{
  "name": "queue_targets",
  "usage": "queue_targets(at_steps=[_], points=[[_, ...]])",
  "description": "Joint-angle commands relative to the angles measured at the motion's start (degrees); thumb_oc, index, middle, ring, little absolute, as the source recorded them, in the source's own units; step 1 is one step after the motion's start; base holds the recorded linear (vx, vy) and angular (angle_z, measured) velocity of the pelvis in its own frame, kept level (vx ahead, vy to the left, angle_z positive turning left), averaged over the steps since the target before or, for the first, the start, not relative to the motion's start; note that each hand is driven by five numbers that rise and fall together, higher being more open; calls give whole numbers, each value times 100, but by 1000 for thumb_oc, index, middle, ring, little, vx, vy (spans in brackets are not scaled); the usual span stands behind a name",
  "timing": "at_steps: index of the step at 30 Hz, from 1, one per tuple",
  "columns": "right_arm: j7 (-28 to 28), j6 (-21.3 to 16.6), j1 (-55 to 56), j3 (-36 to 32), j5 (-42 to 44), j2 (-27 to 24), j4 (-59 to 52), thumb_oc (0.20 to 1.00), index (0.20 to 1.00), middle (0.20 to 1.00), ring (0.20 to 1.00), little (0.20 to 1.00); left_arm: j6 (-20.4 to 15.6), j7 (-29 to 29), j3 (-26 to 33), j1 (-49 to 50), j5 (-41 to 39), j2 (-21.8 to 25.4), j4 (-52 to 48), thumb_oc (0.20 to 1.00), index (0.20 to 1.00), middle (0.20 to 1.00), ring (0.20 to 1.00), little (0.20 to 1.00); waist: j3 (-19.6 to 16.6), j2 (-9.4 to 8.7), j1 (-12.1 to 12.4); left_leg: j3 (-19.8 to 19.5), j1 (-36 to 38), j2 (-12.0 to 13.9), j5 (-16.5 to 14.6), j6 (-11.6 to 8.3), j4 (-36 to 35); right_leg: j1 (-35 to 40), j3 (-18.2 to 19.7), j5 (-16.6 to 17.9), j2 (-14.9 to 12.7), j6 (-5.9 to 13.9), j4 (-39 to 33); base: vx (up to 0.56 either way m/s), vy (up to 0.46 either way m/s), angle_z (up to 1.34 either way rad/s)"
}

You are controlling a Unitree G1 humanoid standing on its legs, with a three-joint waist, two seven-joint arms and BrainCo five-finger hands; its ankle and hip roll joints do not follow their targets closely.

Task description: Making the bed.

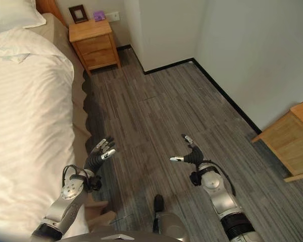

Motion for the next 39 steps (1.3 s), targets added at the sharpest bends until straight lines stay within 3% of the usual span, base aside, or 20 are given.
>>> queue_targets(at_steps=[1, 5, 7, 9, 10, 12, 13, 14, 15, 16, 17, 18, 19, 22, 23, 27, 31, 34, 39], points=[[-49, -259, -48, 48, -166, -373, -679, 1000, 1000, 1000, 1000, 1000, -345, 246, 250, -127, -199, -218, -267, 1000, 1000, 1000, 1000, 1000, 194, 342, 238, 457, 243, 14, -319, -101, -2289, 822, -299, -620, -573, 552, -282, 294, -55, -94], [-261, -266, 0, -36, -288, -353, -696, 1000, 1000, 1000, 1000, 1000, -406, 659, 478, -141, -23, -303, -104, 1000, 1000, 1000, 1000, 1000, 12, 372, 335, 1248, 490, 15, -267, -15, -4501, 1234, -663, -1042, -579, 634, -237, 334, 25, 13], [-511, -217, 15, -186, -453, -284, -686, 1000, 1000, 1000, 1000, 1000, -374, 897, 599, -167, 121, -295, -25, 1000, 1000, 1000, 1000, 1000, -84, 375, 256, 2187, 482, 485, 31, -255, -5357, 1565, -1134, -1369, -609, 725, -132, 444, 30, 51], [-613, -149, 14, -245, -564, -201, -720, 1000, 1000, 1000, 1000, 1000, -333, 1000, 699, -128, 228, -247, -22, 1000, 1000, 1000, 1000, 1000, -201, 383, 176, 2798, 838, 738, 213, -232, -5890, 1625, -1537, -1430, -630, 822, 96, 418, 69, 81], [-622, -129, 92, -257, -592, -120, -796, 1000, 1000, 1000, 1000, 1000, -331, 1076, 784, -52, 185, -247, -26, 1000, 1000, 1000, 1000, 1000, -277, 351, 202, 2748, 911, 611, 289, -159, -6015, 1743, -1618, -1472, -668, 913, 235, 491, 138, 83], [-606, -50, 237, -264, -795, 9, -852, 1000, 1000, 1000, 1000, 1000, -272, 1160, 780, 34, 252, -264, 89, 1000, 1000, 1000, 1000, 1000, -430, 193, 242, 2461, 1008, 264, 187, 31, -6102, 1743, -1822, -1292, -1002, 1162, 829, 425, 172, 121], [-606, -49, 238, -264, -796, 11, -852, 1000, 1000, 1000, 1000, 1000, -272, 1160, 780, 35, 252, -262, 88, 1000, 1000, 1000, 1000, 1000, -433, 188, 238, 2458, 1007, 257, 188, 34, -6106, 1739, -1826, -1298, -1009, 1165, 836, 320, 186, 159], [-590, 1, 218, -226, -912, 74, -821, 1000, 1000, 1000, 1000, 1000, -196, 1183, 789, 69, 334, -274, 139, 1000, 1000, 1000, 1000, 1000, -481, 129, 260, 2436, 1163, 79, 105, 168, -6242, 1662, -1882, -1060, -1211, 1356, 1268, 425, 275, 125], [-583, 65, 197, -175, -974, 156, -860, 1000, 1000, 1000, 1000, 1000, -144, 1191, 830, 139, 510, -227, 153, 1000, 1000, 1000, 1000, 1000, -429, 70, 210, 2231, 1538, -226, -28, 374, -6537, 1277, -1806, -269, -1571, 1546, 2381, 523, 328, 67], [-611, 72, 181, -148, -986, 204, -848, 1000, 1000, 1000, 1000, 1000, -139, 1224, 870, 141, 570, -202, 168, 1000, 1000, 1000, 1000, 1000, -388, 51, 164, 2105, 1714, -331, -51, 448, -6692, 1028, -1682, -128, -1687, 1568, 2890, 459, 213, 98], [-690, 81, 145, -136, -955, 307, -840, 1000, 1000, 1000, 1000, 1000, -144, 1290, 934, 85, 565, -131, 171, 1000, 1000, 1000, 1000, 1000, -271, 130, 118, 1916, 1866, -226, -81, 494, -6787, 556, -1556, -78, -1703, 1418, 3325, 248, 51, 130], [-691, 81, 146, -137, -954, 305, -834, 1000, 1000, 1000, 1000, 1000, -142, 1289, 930, 86, 565, -133, 173, 1000, 1000, 1000, 1000, 1000, -285, 94, 104, 1824, 1904, -292, -191, 478, -6793, 568, -1489, -162, -1747, 1503, 3378, 190, -103, 199], [-765, 121, 41, -97, -894, 376, -823, 1000, 1000, 1000, 1000, 1000, -153, 1343, 937, -28, 489, -102, 221, 1000, 1000, 1000, 1000, 1000, -134, 163, 57, 1572, 1942, -149, -114, 416, -6796, 129, -1326, -478, -1641, 1226, 3053, 95, -91, 162], [-764, 150, 6, -72, -859, 414, -820, 1000, 1000, 1000, 1000, 1000, -156, 1326, 945, -43, 458, -96, 233, 1000, 1000, 1000, 1000, 1000, -100, 156, 10, 1399, 1965, -143, -129, 357, -6787, 137, -1253, -685, -1558, 1183, 2691, 120, -142, 121], [-786, 151, -59, -23, -787, 461, -798, 1000, 1000, 1000, 1000, 1000, -157, 1290, 944, -67, 458, -73, 328, 1000, 1000, 1000, 1000, 1000, -91, 154, -63, 1082, 1986, -134, -139, 274, -6824, 30, -828, -904, -1219, 1098, 1853, 244, -193, 67], [-759, 181, -34, 13, -705, 484, -689, 1000, 1000, 1000, 1000, 1000, -150, 1153, 975, -112, 476, -54, 522, 1000, 1000, 1000, 1000, 1000, -93, 69, -219, 292, 2014, -324, -233, 174, -6831, -87, 382, -641, -706, 1091, 530, 252, -203, 129], [-617, 169, -12, 130, -616, 498, -466, 1000, 1000, 1000, 1000, 1000, -96, 1011, 1094, -72, 621, 77, 780, 1000, 1000, 1000, 1000, 1000, -95, 82, -383, -522, 2192, -422, -353, 129, -6831, -449, 1234, -229, -356, 1163, 134, 215, -230, 146], [-559, 123, -68, 158, -550, 512, -384, 1000, 1000, 1000, 1000, 1000, -140, 920, 1168, -102, 650, 137, 836, 1000, 1000, 1000, 1000, 1000, -113, 38, -414, -820, 2358, -435, -456, 87, -6811, -313, 1386, -167, -368, 1099, -5, 154, -219, 94], [-468, 68, -77, 183, -361, 458, -220, 1000, 1000, 1000, 1000, 1000, -142, 890, 1331, 71, 554, 110, 818, 1000, 1000, 1000, 1000, 1000, -331, 96, -465, -801, 2479, -255, -644, 5, -6591, 78, 1345, -84, -367, 1031, -231, 178, -223, 40]])
